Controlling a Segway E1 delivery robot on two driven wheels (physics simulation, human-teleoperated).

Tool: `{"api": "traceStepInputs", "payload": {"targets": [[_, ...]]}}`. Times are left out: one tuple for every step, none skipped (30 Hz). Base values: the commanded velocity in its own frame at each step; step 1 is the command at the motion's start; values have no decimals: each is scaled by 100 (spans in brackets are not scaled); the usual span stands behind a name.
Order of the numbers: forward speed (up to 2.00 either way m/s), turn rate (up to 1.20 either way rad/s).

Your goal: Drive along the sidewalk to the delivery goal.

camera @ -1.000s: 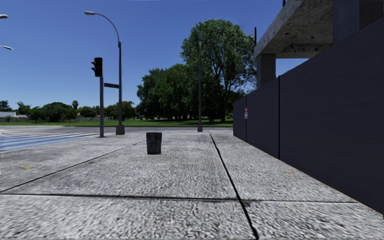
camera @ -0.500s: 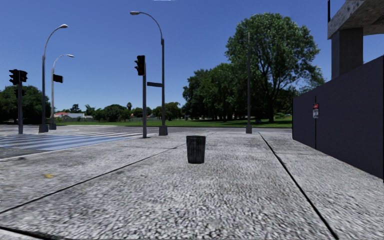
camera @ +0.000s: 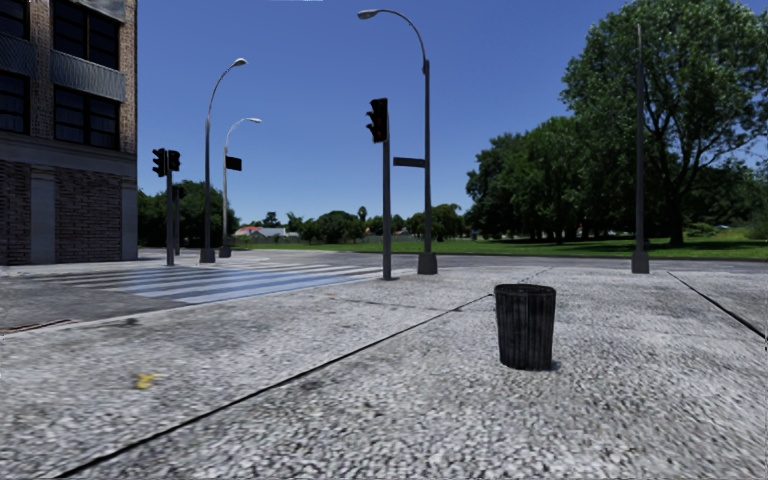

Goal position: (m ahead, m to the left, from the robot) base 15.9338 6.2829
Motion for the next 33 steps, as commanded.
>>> {"api": "traceStepInputs", "payload": {"targets": [[200, 64], [200, 64], [200, 64], [200, 64], [200, 64], [200, 63], [200, 63], [200, 62], [200, 62], [200, 62], [200, 59], [200, 57], [200, 57], [200, 57], [200, 56], [200, 56], [200, 56], [200, 56], [200, 56], [200, 54], [200, 54], [200, 46], [200, 34], [200, 0], [200, 0], [200, 0], [200, 0], [200, 0], [200, 0], [200, 0], [200, 0], [200, 0], [200, 0]]}}
